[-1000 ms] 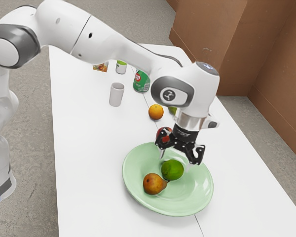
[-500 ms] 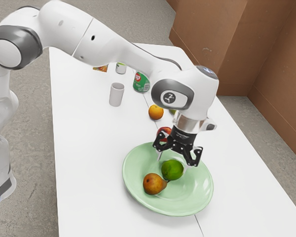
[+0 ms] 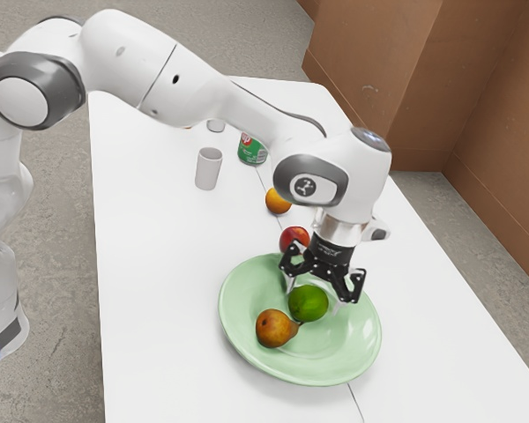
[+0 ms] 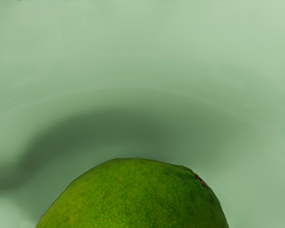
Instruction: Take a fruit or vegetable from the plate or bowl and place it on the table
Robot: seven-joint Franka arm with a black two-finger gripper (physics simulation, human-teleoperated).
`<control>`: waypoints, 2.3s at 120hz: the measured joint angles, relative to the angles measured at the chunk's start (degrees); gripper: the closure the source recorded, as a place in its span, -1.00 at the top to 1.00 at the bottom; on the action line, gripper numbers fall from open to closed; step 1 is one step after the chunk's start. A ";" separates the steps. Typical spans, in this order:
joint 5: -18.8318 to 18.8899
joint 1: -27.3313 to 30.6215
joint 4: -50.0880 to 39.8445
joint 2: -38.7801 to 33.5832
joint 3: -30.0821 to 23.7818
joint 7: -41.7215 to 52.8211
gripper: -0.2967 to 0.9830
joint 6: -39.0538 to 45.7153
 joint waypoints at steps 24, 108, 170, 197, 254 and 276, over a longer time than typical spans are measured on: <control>-0.11 0.01 -0.18 -0.01 0.00 0.67 0.54 0.53; -0.40 0.53 -1.45 0.71 0.00 1.90 0.54 0.84; -0.65 0.48 -1.34 1.57 -0.04 2.26 0.56 1.64; -0.84 0.35 -1.25 1.91 -0.10 2.23 0.62 2.08; 2.51 0.26 1.88 -0.47 -0.15 2.30 0.09 1.85; 8.60 0.25 28.83 13.79 -12.22 3.68 0.10 -0.03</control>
